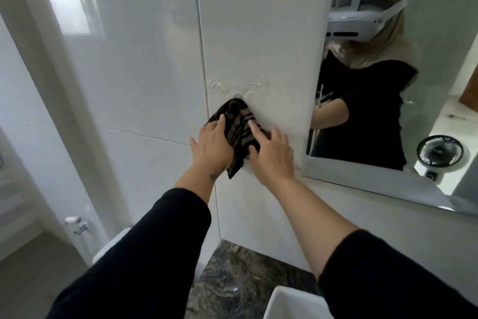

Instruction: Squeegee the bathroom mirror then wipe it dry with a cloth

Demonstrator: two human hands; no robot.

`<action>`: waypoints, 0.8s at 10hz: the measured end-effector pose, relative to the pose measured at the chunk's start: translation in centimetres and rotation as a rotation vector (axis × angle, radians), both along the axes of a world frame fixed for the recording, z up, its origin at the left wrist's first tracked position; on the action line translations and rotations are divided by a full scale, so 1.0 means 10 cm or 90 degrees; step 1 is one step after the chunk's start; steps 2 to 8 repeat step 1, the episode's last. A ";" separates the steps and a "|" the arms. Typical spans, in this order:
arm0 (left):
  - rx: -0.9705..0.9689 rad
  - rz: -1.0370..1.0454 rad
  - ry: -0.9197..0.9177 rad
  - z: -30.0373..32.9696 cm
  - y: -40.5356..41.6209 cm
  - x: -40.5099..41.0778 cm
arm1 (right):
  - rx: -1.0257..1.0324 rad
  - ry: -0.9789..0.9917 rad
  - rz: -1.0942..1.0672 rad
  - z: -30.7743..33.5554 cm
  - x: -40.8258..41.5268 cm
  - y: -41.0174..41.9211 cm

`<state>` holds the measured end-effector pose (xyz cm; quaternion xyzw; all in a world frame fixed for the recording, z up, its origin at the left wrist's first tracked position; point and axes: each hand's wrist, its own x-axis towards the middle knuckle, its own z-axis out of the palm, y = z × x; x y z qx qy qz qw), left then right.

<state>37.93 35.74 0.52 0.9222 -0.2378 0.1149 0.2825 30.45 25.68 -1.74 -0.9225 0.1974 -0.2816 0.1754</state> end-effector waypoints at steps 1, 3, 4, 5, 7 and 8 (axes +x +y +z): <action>-0.026 -0.063 0.057 -0.42 0.19 -0.52 | 0.042 0.013 0.002 -0.43 -0.76 0.13; -0.026 -0.063 0.057 -0.42 0.19 -0.52 | 0.042 0.013 0.002 -0.43 -0.76 0.13; -0.026 -0.063 0.057 -0.42 0.19 -0.52 | 0.042 0.013 0.002 -0.43 -0.76 0.13; -0.026 -0.063 0.057 -0.42 0.19 -0.52 | 0.042 0.013 0.002 -0.43 -0.76 0.13; -0.026 -0.063 0.057 -0.42 0.19 -0.52 | 0.042 0.013 0.002 -0.43 -0.76 0.13; -0.026 -0.063 0.057 -0.42 0.19 -0.52 | 0.042 0.013 0.002 -0.43 -0.76 0.13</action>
